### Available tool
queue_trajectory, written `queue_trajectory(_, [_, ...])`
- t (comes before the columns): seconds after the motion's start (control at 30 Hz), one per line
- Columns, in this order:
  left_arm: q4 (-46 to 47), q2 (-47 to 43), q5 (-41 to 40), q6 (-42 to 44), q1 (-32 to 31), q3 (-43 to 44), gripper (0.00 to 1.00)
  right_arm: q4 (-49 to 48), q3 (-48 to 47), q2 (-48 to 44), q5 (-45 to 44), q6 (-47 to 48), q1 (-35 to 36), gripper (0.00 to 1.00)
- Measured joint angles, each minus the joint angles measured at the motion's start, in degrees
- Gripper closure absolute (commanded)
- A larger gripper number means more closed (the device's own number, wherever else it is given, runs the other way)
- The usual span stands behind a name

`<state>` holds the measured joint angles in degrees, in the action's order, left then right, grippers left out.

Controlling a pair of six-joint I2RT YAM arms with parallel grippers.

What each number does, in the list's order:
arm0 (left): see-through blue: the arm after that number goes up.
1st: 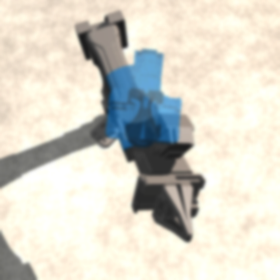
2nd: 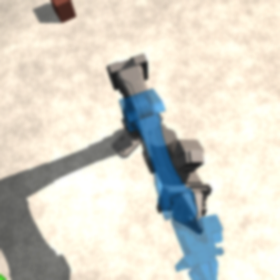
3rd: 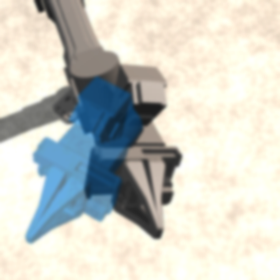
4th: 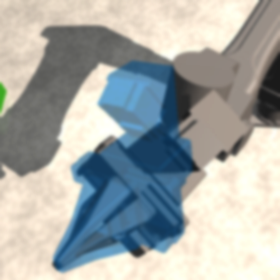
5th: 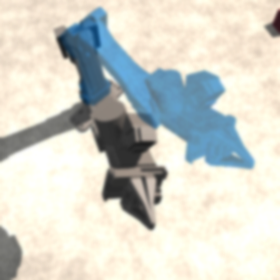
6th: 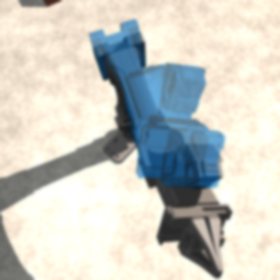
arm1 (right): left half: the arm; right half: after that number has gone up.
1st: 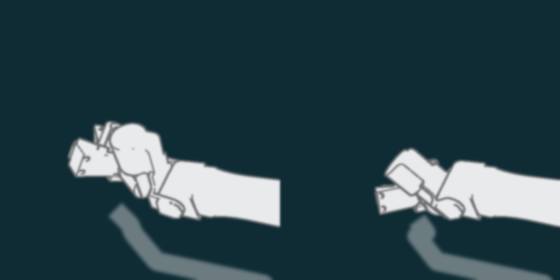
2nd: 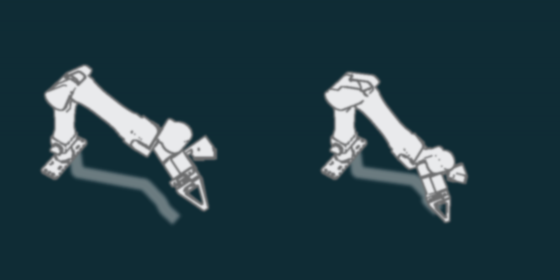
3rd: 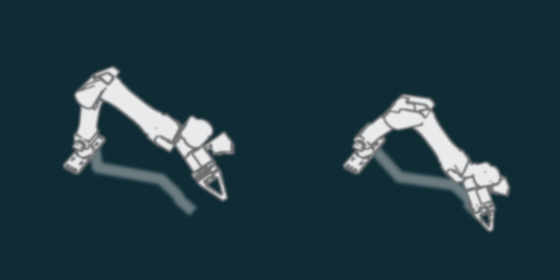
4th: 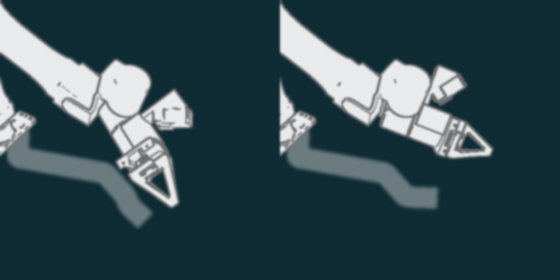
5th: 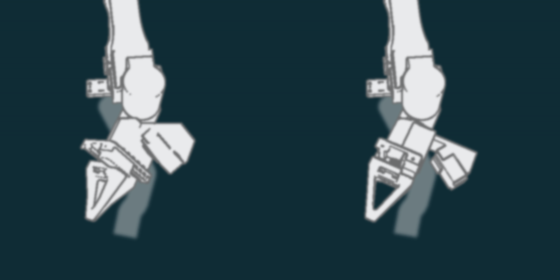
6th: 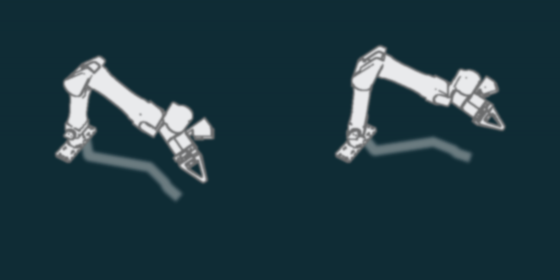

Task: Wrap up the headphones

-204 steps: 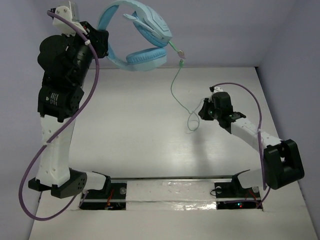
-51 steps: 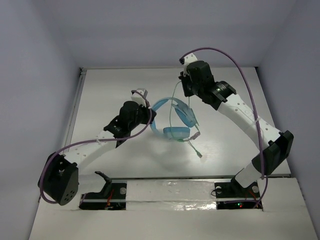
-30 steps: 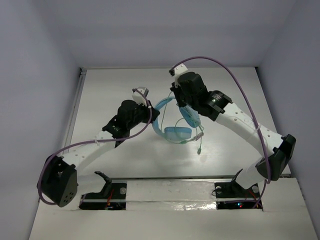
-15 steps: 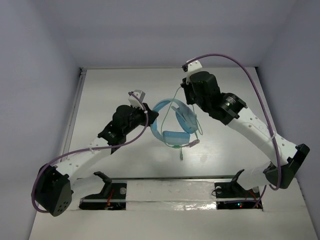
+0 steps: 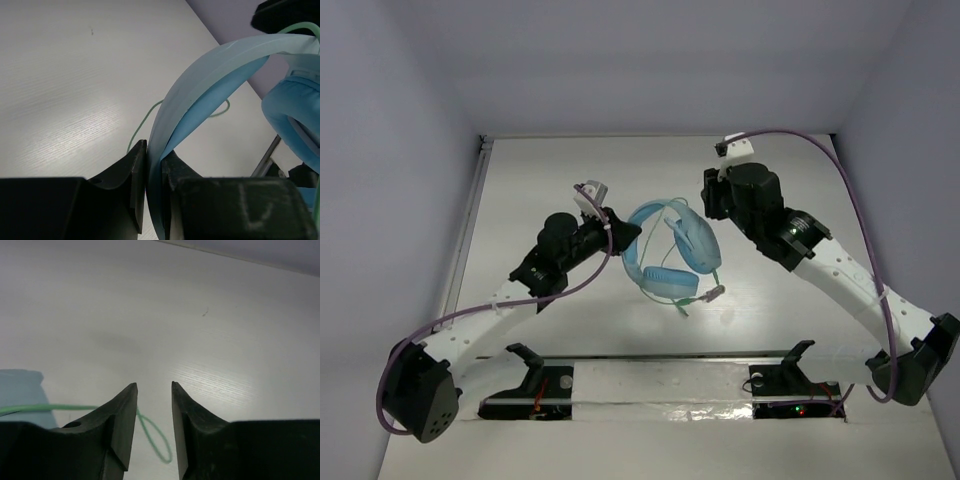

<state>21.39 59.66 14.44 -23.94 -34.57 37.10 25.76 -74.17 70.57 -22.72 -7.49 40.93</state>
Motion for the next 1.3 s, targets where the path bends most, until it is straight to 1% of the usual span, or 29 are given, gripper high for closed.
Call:
queue_trajectory(0.07, [-1.64, -1.33, 0.68, -0.42, 0.00, 0.52, 1.00, -3.45, 3.43, -1.16, 2.60, -0.55, -1.44, 0.58])
queue_trajectory(0.17, [-5.33, -2.10, 1.60, -0.66, 0.00, 3.61, 1.00, -9.20, 8.59, -1.81, 7.17, -2.36, -3.69, 0.58])
queue_trajectory(0.23, [-7.37, -2.62, 1.86, -0.83, 0.00, 5.86, 1.00, -12.66, 11.47, -2.19, 10.10, -3.78, -5.31, 0.55])
queue_trajectory(0.3, [-9.49, -3.63, 1.81, -1.07, 0.00, 7.65, 1.00, -15.58, 14.23, -3.23, 12.39, -5.44, -7.39, 0.55])
queue_trajectory(0.37, [-12.02, -4.42, 1.51, -1.14, 0.00, 9.49, 1.00, -18.25, 16.94, -5.09, 13.57, -7.54, -9.57, 0.66])
queue_trajectory(0.4, [-13.81, -4.50, 1.18, -1.14, 0.02, 10.80, 1.00, -19.89, 18.23, -6.16, 13.92, -8.55, -10.60, 0.74])
queue_trajectory(0.47, [-17.90, -4.13, 0.48, -0.83, 0.22, 14.12, 1.00, -23.30, 21.24, -8.85, 14.45, -10.78, -11.98, 0.93])
queue_trajectory(0.5, [-19.91, -3.54, 0.26, -0.55, 0.52, 16.13, 1.00, -25.51, 23.17, -10.27, 14.88, -12.04, -12.24, 1.00])
queue_trajectory(0.6, [-25.62, -0.94, -0.44, 0.55, 1.31, 23.10, 1.00, -33.00, 29.03, -12.37, 20.31, -14.91, -12.44, 1.00])
queue_trajectory(0.67, [-29.09, 1.38, -0.81, 1.57, 1.99, 27.85, 1.00, -38.62, 33.38, -11.61, 25.44, -16.74, -12.41, 1.00])
queue_trajectory(0.77, [-35.36, 5.55, -1.64, 3.82, 2.51, 35.23, 1.00, -47.19, 40.63, -8.35, 32.44, -20.44, -12.39, 0.80])
queue_trajectory(0.8, [-37.31, 6.95, -2.01, 4.66, 2.58, 37.33, 1.00, -50.73, 43.08, -6.51, 34.71, -22.08, -12.39, 0.67])
queue_trajectory(0.87, [-41.22, 9.16, -2.40, 6.29, 2.60, 40.46, 1.00, -57.64, 46.64, -1.84, 38.34, -24.92, -12.11, 0.54])
queue_trajectory(0.9, [-42.91, 9.99, -2.34, 7.02, 2.60, 41.35, 1.00, -60.78, 47.69, 1.07, 39.71, -26.05, -11.96, 0.52])
queue_trajectory(0.97, [-46.60, 11.34, -1.57, 8.76, 2.67, 42.32, 1.00, -64.00, 47.01, 6.80, 41.05, -26.67, -11.91, 0.53])
queue_trajectory(1.07, [-52.50, 11.93, -0.39, 10.84, 2.71, 42.32, 1.00, -63.93, 40.83, 12.59, 42.71, -25.79, -11.87, 0.58])
queue_trajectory(1.17, [-56.78, 11.52, 0.50, 11.76, 2.69, 42.71, 1.00, -67.89, 34.58, 15.78, 46.14, -25.09, -12.44, 0.58])
queue_trajectory(1.27, [-61.51, 11.65, 2.12, 11.93, 2.71, 47.76, 1.00, -74.03, 32.63, 18.27, 51.45, -24.70, -12.79, 0.49])
queue_trajectory(1.3, [-62.47, 11.67, 2.75, 11.93, 2.69, 50.31, 1.00, -75.49, 32.92, 19.02, 53.29, -24.57, -12.79, 0.41])
